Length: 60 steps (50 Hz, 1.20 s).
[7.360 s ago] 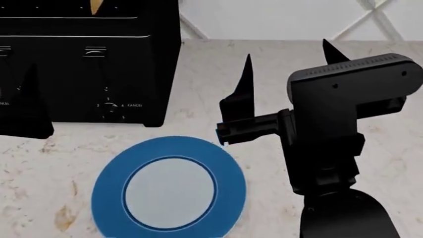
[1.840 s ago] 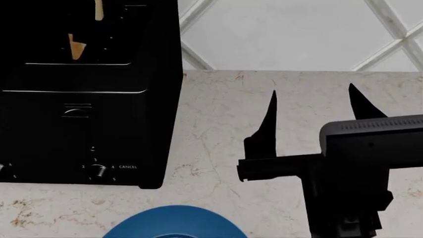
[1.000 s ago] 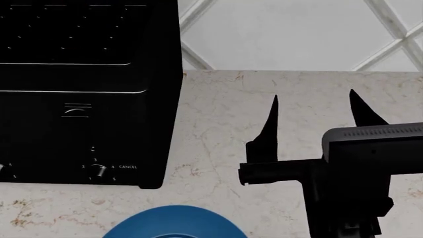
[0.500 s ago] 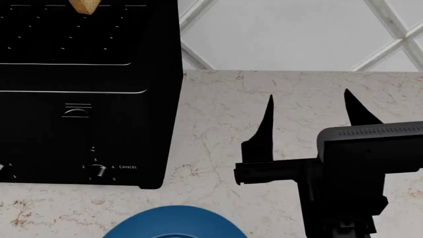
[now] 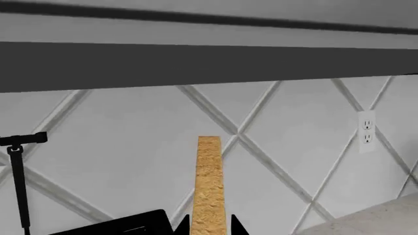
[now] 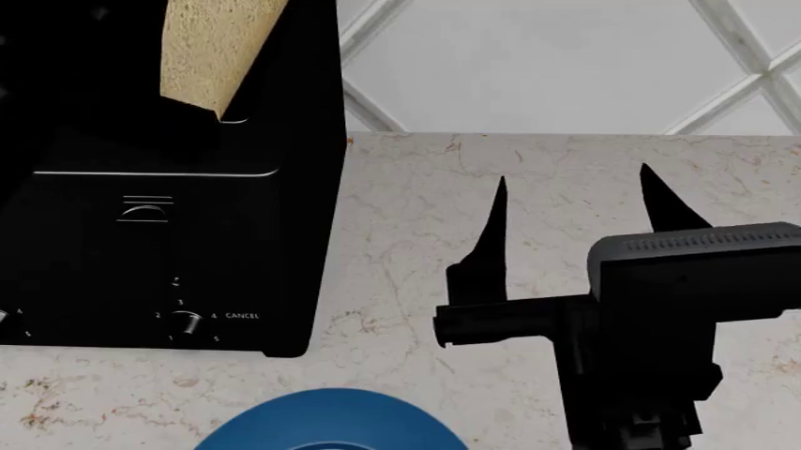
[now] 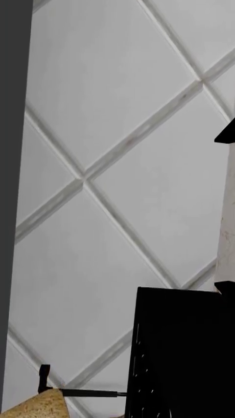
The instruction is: Place the toasted item on a plate.
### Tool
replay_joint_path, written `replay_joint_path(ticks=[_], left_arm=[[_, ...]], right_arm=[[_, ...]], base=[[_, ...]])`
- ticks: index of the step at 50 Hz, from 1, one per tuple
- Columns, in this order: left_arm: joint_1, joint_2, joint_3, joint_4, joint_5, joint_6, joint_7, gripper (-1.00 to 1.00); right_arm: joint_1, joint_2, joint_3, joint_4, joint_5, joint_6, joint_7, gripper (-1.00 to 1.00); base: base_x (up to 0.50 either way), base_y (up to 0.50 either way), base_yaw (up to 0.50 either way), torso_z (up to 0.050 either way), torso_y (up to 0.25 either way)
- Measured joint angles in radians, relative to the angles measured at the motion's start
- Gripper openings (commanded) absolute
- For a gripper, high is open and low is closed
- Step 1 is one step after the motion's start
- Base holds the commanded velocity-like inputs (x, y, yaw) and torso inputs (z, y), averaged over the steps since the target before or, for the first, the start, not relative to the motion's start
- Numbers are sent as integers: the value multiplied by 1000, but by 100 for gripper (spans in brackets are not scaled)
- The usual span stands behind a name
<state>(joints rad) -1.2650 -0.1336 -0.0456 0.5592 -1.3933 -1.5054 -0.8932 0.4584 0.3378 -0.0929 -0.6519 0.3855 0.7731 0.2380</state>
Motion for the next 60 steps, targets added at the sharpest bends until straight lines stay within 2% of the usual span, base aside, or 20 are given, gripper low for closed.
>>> replay_joint_path(ticks=[10,21,25,33,38,42,47,54,60], left_arm=[[19,-43,43,76,-332,78,-306,-100],[52,-41,117,157,-503,176,-492,-100],[47,-83,197,215,-553,296,-552,-100],[-1,-218,433,353,-574,643,-619,-100],[20,-274,490,406,-586,764,-640,-100],[89,-292,468,433,-594,789,-644,-100],[210,-288,386,454,-606,769,-631,-100],[358,-219,238,471,-679,703,-648,-100],[446,-197,134,479,-769,657,-660,-100]], right_arm=[[7,0,-9,3,2,-1,2,100],[2,2,-10,2,3,-8,6,100],[0,2,-12,4,3,-13,7,100],[-3,2,-13,5,6,-18,9,100],[-10,4,-12,0,8,-20,12,100],[-17,7,-9,-5,10,-21,14,100],[-25,11,-5,-12,13,-20,17,100],[-32,15,-5,-16,13,-21,22,100],[-38,18,-6,-17,14,-23,24,100]], base=[[0,0,0,0,0],[0,0,0,0,0],[0,0,0,0,0],[0,0,0,0,0],[0,0,0,0,0],[0,0,0,0,0],[0,0,0,0,0],[0,0,0,0,0],[0,0,0,0,0]])
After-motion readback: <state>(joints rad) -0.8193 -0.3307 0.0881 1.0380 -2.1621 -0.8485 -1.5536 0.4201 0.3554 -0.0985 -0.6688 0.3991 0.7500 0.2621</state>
